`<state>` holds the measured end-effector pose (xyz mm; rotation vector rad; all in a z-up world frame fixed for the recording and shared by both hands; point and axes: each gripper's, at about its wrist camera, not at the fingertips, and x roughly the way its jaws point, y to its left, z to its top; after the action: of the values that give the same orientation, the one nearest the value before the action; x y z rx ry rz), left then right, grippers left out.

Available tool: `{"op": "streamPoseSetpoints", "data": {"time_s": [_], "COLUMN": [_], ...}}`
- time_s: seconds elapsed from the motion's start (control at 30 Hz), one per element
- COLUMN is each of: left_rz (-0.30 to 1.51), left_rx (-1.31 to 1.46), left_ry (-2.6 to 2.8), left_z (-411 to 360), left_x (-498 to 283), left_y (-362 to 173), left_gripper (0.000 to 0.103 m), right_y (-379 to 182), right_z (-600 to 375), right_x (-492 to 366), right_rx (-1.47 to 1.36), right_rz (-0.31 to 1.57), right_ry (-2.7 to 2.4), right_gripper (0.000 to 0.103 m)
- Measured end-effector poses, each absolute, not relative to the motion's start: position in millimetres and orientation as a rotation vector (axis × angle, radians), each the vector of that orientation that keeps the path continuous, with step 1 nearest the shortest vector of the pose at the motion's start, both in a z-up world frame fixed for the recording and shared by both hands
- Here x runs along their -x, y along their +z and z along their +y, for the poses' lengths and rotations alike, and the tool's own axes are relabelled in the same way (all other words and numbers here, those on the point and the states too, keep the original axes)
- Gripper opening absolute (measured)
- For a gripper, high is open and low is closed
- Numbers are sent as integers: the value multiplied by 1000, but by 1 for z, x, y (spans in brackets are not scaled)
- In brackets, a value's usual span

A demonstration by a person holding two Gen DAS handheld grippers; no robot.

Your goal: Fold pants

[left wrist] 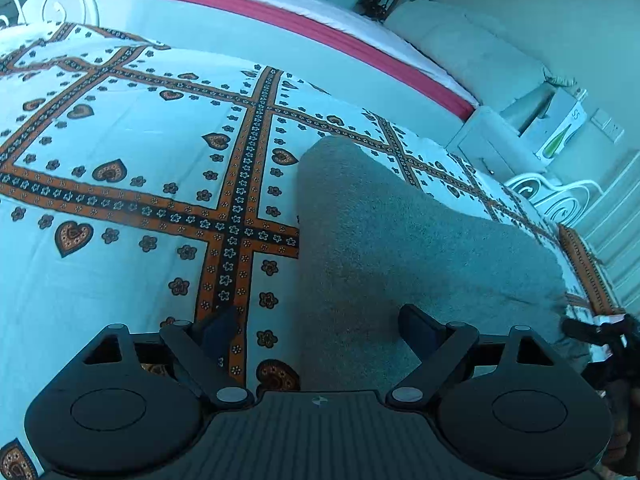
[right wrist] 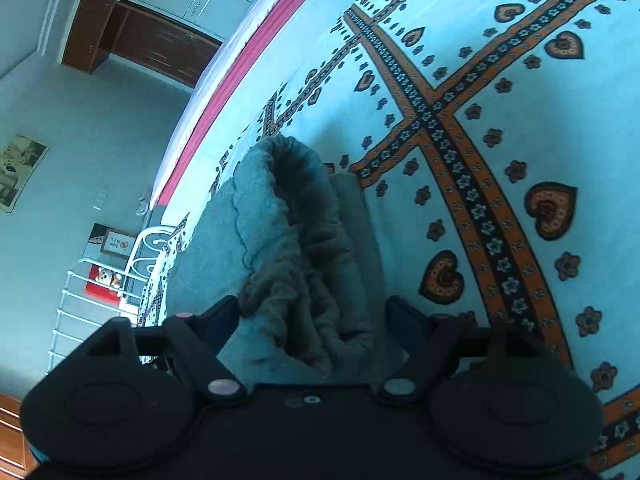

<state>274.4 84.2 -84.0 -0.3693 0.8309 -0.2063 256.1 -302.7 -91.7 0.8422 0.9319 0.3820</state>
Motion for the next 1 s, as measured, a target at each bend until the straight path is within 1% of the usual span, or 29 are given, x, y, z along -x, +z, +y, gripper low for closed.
{"op": "streamPoseSetpoints", "data": {"time_s": [0.17, 0.27, 0.33, 0.4, 0.43, 0.5, 0.57, 0.6, 0.63, 0.67, 0.7, 0.87, 1.0], "left_rz": [829, 836, 843, 848, 851, 862, 864, 860, 850, 836, 817, 719, 620], "left_rx": [378, 394, 405, 419, 425, 458, 442, 420, 426, 439, 457, 496, 500], "left_ry": [-214, -243, -268, -291, -308, -347, -351, -350, -344, -342, -350, -379, -342], "left_z": [84, 86, 86, 85, 84, 81, 74, 72, 72, 74, 77, 85, 114], "left_x": [-279, -284, -288, -291, -293, -297, -299, -299, -298, -296, -294, -282, -285], "left_y": [-84, -85, -87, -89, -90, -92, -93, -93, -92, -91, -89, -65, -38], "left_gripper": [87, 87, 86, 85, 75, 60, 57, 50, 38, 32, 24, 23, 23], "right_y": [-92, -93, -94, -92, -91, -90, -92, -90, -88, -86, -85, -51, -25], "right_z": [-298, -300, -298, -294, -291, -285, -277, -274, -270, -268, -266, -249, -228], "right_x": [-259, -261, -263, -265, -265, -263, -265, -266, -267, -266, -265, -262, -287], "right_rx": [-792, -807, -809, -787, -770, -741, -706, -692, -679, -664, -659, -603, -582], "right_rz": [934, 934, 936, 944, 944, 930, 926, 924, 916, 903, 904, 806, 755], "right_ry": [404, 426, 445, 454, 460, 468, 460, 459, 464, 465, 458, 547, 616], "right_gripper": [80, 87, 95, 97, 97, 97, 97, 97, 90, 74, 38, 37, 36]}}
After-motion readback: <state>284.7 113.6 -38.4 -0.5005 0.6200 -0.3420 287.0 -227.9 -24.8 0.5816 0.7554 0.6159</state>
